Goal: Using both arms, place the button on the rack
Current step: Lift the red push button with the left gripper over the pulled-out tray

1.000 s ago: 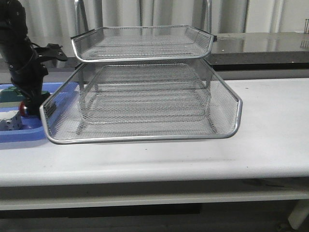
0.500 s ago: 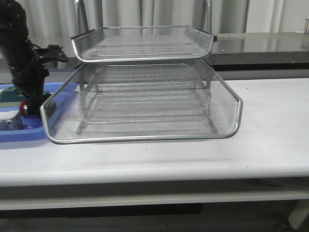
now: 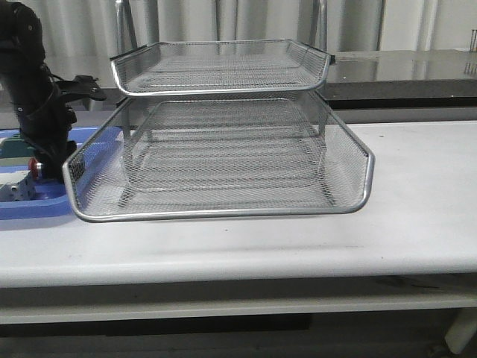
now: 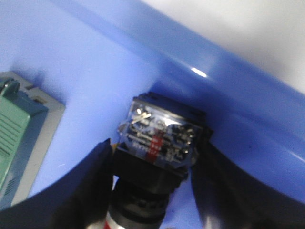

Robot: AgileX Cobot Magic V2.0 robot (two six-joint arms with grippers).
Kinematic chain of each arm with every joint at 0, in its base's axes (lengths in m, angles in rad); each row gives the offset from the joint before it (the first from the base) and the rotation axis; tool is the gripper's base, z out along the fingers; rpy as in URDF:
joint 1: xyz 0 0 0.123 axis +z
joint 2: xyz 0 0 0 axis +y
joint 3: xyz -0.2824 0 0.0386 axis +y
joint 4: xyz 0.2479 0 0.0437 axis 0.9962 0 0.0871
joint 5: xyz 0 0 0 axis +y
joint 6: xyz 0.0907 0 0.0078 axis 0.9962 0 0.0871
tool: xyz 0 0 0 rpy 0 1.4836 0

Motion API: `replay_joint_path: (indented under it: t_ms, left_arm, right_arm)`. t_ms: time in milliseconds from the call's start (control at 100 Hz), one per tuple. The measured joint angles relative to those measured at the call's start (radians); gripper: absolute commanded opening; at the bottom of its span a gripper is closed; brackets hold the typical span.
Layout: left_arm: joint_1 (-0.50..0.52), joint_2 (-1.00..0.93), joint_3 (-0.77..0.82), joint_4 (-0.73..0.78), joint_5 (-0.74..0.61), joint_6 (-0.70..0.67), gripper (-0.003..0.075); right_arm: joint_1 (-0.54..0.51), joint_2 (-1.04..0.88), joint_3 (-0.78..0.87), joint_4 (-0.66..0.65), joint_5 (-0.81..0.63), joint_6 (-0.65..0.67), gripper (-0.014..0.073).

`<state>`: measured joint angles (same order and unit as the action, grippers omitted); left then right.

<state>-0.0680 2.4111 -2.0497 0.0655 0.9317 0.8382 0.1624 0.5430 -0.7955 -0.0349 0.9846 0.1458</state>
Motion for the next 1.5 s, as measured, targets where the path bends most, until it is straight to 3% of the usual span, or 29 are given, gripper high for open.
replay_joint_path:
  t_ms: [120,290,610,810,1180,1500]
  left_arm:
    - [0.000,0.000,0.000,0.004,0.001,0.000,0.0063]
    - [0.000,0.000,-0.011,0.006,0.034,0.000,0.0017]
    - [0.000,0.009,-0.201,0.008,0.267,-0.071,0.0017]
    - [0.000,-0.005,-0.300,0.011,0.299,-0.145,0.0017]
    - [0.000,-0.178,-0.289,0.019,0.319,-0.230,0.0017]
    - [-0.029,-0.390,-0.133,0.021,0.326,-0.297,0.0017]
  right_arm:
    - [0.000,0.000,0.000,0.000,0.000,0.000,-0.0071]
    - [0.000,0.000,0.000,0.000,0.000,0.000,-0.0071]
    - [0.000,0.000,0.000,0.000,0.000,0.000,-0.0071]
    - [0.000,0.000,0.000,0.000,0.000,0.000,-0.0071]
    - [0.000,0.000,0.000,0.000,0.000,0.000,-0.0071]
    - [0.000,0.000,0.000,0.000,0.000,0.000,-0.0071]
